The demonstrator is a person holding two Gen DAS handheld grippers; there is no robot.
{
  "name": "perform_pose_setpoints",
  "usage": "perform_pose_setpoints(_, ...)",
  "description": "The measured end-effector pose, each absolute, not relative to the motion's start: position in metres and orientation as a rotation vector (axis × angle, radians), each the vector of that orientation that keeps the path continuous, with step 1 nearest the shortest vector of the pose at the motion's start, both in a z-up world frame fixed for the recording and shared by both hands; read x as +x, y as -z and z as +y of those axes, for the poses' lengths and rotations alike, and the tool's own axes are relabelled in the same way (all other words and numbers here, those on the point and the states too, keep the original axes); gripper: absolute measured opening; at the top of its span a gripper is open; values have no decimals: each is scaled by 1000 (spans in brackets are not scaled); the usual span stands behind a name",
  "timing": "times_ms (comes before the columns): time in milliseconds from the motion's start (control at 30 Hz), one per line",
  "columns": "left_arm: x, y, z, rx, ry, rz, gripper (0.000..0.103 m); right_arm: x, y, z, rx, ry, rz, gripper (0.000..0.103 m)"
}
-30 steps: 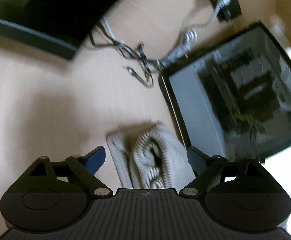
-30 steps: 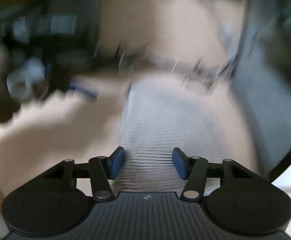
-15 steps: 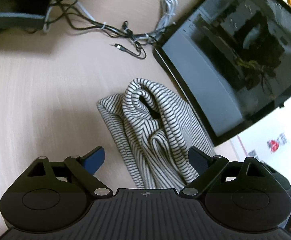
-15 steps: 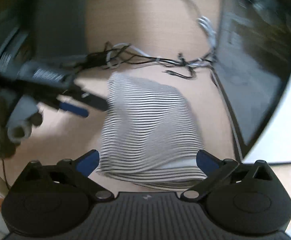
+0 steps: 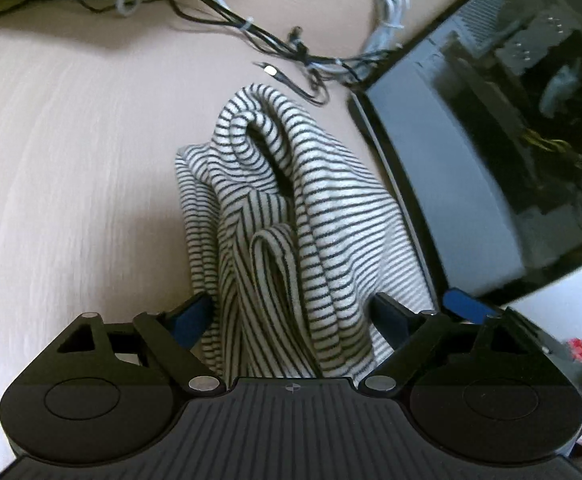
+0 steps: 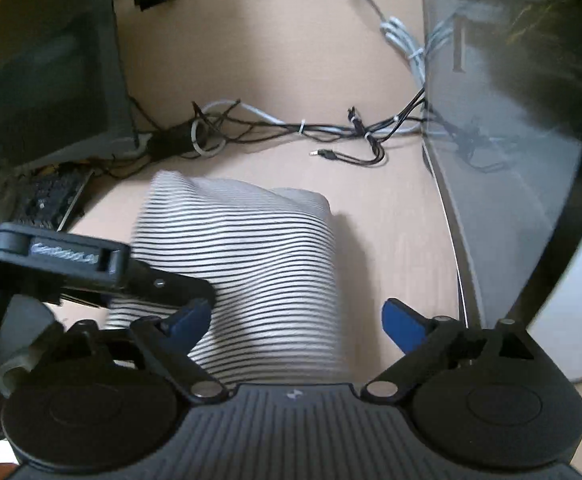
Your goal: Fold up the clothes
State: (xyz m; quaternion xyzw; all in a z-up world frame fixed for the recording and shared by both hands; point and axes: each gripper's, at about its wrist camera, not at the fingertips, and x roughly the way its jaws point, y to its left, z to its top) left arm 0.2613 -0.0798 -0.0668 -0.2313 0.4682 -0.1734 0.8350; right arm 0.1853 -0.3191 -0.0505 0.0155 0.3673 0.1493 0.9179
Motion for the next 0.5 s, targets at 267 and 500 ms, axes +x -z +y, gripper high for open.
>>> perform_pose_setpoints(267,239,70,-78,-528,206,949,77,219,79,-316,47,-559,862,91)
perform_pose_setpoints(500,204,69,-45,-575,51,924,77,221,83,-281,-11,-764,841,91)
